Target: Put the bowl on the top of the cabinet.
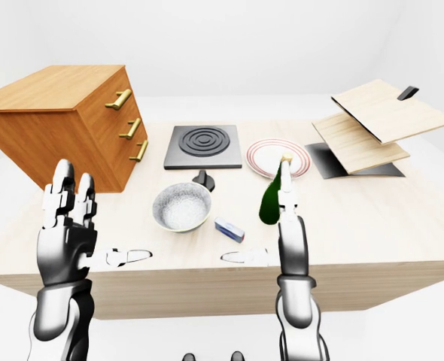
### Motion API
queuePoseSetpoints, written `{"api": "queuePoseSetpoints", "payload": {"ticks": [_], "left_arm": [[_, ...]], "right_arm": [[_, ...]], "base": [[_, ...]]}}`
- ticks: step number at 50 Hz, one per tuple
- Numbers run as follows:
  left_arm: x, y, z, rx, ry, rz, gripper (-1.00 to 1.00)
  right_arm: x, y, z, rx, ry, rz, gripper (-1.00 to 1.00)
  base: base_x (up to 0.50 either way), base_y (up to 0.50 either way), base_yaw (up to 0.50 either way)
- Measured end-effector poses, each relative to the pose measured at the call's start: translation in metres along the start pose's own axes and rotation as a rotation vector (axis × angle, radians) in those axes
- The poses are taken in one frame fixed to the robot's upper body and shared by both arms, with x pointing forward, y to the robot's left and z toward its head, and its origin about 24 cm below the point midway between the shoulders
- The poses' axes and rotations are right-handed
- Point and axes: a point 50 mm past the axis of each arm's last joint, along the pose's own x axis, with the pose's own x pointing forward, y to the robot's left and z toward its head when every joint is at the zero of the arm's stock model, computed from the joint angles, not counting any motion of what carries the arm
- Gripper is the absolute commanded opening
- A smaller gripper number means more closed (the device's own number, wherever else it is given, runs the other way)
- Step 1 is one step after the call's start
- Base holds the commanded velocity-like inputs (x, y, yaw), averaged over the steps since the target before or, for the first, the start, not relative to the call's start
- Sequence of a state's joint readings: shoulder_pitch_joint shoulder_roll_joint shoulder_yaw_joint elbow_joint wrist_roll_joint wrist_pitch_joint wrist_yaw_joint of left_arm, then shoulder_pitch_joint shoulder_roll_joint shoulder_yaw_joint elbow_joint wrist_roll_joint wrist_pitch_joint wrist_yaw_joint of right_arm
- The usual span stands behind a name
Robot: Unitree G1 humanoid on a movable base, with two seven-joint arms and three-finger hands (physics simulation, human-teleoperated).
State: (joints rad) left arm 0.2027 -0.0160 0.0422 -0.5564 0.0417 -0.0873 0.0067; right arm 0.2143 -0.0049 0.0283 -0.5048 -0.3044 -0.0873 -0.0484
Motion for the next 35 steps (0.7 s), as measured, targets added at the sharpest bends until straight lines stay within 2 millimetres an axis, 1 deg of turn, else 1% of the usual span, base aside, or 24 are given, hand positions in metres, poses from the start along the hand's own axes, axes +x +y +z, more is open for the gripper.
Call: {"api": "queuePoseSetpoints", "payload": {"ticks": [35], "left_arm": [[-0.0023,-0.0015,0.0011,0.0,0.001,-0.017,1.0]], "right_arm": [[-0.0017,0.0005,0.0008,-0.005,0.001,0.005,1.0]], "base": [[0.0,0.5,0.0]]}}
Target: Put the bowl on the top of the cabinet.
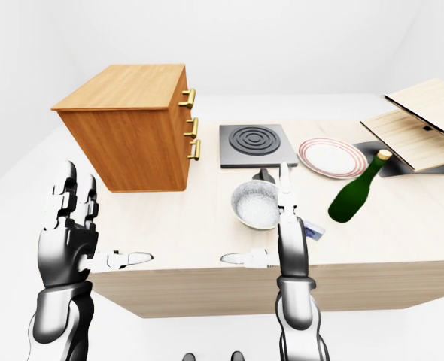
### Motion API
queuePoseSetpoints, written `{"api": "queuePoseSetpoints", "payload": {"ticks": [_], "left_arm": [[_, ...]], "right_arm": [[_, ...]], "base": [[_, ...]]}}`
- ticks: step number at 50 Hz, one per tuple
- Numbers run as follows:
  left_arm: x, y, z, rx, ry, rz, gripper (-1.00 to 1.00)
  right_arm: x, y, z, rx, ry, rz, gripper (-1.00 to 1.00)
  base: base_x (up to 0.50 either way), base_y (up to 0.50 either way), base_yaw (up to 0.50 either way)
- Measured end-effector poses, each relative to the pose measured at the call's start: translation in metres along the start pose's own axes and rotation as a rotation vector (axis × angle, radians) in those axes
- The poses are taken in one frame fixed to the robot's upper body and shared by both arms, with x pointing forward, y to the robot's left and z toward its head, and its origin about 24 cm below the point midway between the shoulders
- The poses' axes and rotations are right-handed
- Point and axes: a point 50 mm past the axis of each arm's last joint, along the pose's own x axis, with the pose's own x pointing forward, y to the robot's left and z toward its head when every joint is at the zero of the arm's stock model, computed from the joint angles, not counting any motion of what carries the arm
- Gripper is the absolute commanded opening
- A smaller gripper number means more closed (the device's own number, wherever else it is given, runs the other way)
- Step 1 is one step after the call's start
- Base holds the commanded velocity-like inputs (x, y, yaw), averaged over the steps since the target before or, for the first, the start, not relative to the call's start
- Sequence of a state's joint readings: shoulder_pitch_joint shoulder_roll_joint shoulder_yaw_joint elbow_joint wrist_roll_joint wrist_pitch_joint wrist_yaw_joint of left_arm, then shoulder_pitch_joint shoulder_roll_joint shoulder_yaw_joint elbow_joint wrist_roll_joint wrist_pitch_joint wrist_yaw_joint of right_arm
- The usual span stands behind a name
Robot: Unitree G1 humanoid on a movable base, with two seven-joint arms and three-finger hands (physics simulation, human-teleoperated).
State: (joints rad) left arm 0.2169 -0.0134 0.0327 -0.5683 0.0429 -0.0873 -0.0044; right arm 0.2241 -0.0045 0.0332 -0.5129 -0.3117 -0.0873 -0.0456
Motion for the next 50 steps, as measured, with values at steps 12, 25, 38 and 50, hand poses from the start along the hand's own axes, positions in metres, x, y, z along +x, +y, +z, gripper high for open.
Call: {"api": "queuePoseSetpoints", "payload": {"ticks": [12,25,38,50], "left_arm": [[-0.0002,-0.0001,-0.0001,-0.002,0.001,-0.004,1.0],[-0.0006,-0.0003,0.0,-0.003,0.001,-0.007,1.0],[-0.0008,-0.0005,0.0002,-0.002,0.001,-0.009,1.0],[-0.0008,-0.0009,0.0001,-0.002,0.002,-0.011,1.0]], "right_arm": [[0.0,0.0004,-0.0004,0.001,0.002,0.001,1.0],[-0.0001,0.0009,-0.0009,0.0,0.004,0.003,1.0],[-0.0001,0.0013,-0.0004,0.003,0.002,0.007,1.0],[-0.0002,0.0016,-0.0017,0.003,0.007,0.009,1.0]], "base": [[0.0,0.45,0.0],[0.0,0.39,0.0],[0.0,0.18,0.0],[0.0,0.0,0.0]]}}
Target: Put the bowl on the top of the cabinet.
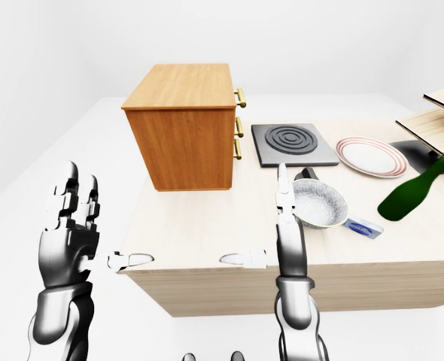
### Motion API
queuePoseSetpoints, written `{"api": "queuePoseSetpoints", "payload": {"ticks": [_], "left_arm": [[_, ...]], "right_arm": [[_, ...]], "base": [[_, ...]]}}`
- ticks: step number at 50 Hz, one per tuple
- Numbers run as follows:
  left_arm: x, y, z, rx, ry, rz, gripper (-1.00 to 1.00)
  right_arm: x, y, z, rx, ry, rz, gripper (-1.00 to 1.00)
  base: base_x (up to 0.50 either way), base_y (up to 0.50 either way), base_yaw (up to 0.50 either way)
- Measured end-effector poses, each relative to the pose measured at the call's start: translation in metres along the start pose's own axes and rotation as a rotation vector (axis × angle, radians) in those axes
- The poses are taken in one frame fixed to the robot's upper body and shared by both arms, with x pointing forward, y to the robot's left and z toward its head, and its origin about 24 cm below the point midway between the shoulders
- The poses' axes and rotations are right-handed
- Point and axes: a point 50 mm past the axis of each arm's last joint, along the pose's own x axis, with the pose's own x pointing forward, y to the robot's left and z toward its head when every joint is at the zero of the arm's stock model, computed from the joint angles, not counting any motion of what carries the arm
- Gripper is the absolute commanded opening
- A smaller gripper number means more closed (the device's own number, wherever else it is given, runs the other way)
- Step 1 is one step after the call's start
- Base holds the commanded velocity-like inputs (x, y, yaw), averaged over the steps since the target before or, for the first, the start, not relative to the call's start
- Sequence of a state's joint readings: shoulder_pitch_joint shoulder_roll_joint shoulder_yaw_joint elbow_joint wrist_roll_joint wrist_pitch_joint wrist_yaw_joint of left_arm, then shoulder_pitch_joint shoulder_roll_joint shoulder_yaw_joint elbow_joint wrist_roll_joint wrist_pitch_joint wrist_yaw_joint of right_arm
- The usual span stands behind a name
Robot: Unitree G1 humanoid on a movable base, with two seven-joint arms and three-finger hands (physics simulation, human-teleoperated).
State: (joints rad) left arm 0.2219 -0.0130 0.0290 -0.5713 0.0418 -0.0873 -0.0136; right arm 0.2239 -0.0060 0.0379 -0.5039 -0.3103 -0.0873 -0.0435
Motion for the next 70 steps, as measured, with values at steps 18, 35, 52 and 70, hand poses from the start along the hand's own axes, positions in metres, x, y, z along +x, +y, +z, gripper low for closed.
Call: {"api": "queuePoseSetpoints", "payload": {"ticks": [18,35,52,70], "left_arm": [[0.0004,-0.0004,-0.0009,0.001,0.003,0.001,1.0],[0.0011,-0.0008,-0.0011,0.0,0.002,-0.003,1.0],[0.0005,-0.002,-0.0019,-0.006,0.006,-0.013,1.0],[0.0004,-0.0033,-0.0018,-0.01,0.006,-0.021,1.0]], "right_arm": [[0.0009,-0.0003,-0.0006,0.001,0.0,0.001,1.0],[0.0016,-0.0003,-0.0014,0.004,0.002,-0.001,1.0],[0.0009,0.0006,-0.0027,0.007,0.009,0.005,1.0],[0.0018,0.002,-0.0037,0.016,0.012,0.015,1.0]], "base": [[0.24,0.01,0.0],[0.27,0.03,0.0],[0.15,0.03,0.0],[0.0,0.0,0.0]]}}
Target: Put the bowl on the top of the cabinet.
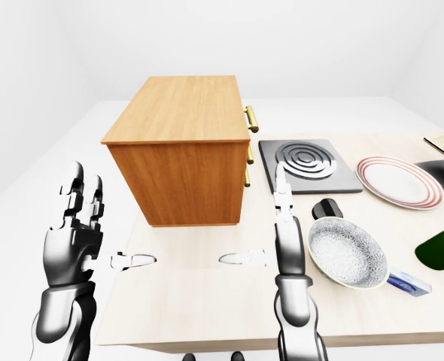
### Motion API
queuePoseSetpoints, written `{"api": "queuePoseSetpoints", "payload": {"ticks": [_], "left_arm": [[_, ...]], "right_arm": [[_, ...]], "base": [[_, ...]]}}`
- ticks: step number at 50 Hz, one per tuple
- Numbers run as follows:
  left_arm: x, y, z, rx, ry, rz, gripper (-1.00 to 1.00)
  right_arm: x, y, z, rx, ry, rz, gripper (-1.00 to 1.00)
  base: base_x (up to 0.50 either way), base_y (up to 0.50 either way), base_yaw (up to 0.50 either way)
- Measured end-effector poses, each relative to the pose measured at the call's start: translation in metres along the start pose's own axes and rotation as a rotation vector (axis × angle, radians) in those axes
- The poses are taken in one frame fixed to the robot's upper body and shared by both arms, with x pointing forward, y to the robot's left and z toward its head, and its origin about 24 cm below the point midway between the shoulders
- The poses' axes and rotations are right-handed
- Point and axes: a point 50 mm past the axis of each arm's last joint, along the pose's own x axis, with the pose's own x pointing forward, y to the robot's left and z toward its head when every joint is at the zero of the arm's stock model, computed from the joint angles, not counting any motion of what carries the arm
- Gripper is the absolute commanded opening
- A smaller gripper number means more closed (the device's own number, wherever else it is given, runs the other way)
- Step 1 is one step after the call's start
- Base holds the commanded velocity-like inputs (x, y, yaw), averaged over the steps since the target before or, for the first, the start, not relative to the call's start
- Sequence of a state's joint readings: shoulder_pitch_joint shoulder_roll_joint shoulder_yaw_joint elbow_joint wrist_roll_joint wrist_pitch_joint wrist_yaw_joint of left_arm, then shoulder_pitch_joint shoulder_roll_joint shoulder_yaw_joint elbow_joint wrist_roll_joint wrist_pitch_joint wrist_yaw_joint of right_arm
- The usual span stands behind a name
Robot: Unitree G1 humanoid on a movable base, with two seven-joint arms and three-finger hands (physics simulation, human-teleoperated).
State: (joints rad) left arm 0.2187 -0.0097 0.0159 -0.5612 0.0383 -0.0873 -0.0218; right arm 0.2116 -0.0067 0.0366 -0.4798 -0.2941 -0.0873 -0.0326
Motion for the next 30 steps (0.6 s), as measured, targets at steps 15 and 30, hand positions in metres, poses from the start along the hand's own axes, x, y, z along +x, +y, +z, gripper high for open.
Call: {"api": "queuePoseSetpoints", "payload": {"ticks": [15,30], "left_arm": [[0.001,0.0,-0.001,0.004,0.002,0.005,1.0],[0.003,0.001,-0.002,0.013,0.0,0.016,1.0]], "right_arm": [[0.007,-0.007,0.003,-0.089,-0.029,-0.025,1.0],[0.013,-0.036,0.003,-0.394,-0.025,0.021,1.0]], "base": [[0.0,0.0,0.0],[0.0,0.0,0.0]]}}
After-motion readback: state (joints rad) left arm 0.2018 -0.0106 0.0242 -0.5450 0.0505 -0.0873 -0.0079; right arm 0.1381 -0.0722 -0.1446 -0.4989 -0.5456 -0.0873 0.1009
